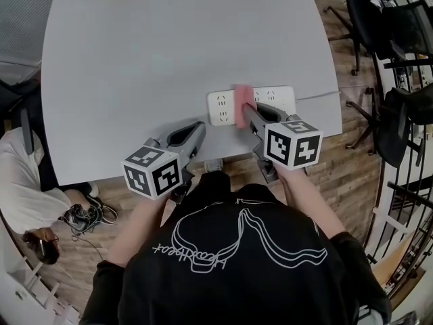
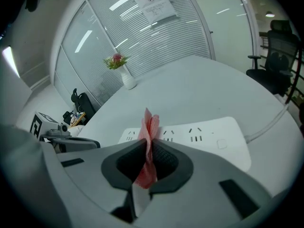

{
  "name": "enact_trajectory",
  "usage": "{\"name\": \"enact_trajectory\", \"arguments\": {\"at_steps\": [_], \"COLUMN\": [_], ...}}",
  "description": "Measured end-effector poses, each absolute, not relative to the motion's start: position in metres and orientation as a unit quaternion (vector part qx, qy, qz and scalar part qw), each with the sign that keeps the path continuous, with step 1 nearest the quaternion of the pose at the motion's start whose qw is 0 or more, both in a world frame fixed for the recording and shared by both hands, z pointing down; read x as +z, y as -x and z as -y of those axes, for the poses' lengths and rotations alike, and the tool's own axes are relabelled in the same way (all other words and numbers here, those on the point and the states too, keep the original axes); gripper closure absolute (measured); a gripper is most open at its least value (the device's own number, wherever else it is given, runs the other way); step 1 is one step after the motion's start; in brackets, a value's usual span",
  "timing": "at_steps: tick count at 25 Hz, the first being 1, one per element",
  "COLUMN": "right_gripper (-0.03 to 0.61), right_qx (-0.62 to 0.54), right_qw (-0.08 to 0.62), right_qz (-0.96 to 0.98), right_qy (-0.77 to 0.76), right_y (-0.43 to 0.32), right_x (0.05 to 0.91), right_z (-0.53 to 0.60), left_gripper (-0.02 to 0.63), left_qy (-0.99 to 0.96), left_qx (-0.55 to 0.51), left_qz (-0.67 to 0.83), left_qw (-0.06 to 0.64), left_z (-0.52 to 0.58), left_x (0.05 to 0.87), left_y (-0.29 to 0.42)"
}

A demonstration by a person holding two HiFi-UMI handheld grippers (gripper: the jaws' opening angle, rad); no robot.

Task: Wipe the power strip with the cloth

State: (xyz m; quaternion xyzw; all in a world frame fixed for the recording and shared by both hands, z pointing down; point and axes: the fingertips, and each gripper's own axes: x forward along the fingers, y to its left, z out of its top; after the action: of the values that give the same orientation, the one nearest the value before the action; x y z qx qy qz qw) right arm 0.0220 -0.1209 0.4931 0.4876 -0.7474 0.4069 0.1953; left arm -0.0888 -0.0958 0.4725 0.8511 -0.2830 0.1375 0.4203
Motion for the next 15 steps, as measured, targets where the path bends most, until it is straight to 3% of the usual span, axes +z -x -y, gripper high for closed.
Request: {"name": "enact_trajectory", "arguments": {"at_steps": [15], "right_gripper": [0.538], "right_qx": [0.413], "right_qw": [0.181], "right_qz": [0.729], "right_qy": [-0.516], "right_y": [-0.068], "right_x": [0.492], "right_z": [0.112], "left_gripper": [0.600], "left_qy": [-0.850], "left_qx": [0.144], "left_qz": [0.275], "left_qw": [0.425], "left_z": [0.097], "left_x": [0.474], "left_y": [0.078]}}
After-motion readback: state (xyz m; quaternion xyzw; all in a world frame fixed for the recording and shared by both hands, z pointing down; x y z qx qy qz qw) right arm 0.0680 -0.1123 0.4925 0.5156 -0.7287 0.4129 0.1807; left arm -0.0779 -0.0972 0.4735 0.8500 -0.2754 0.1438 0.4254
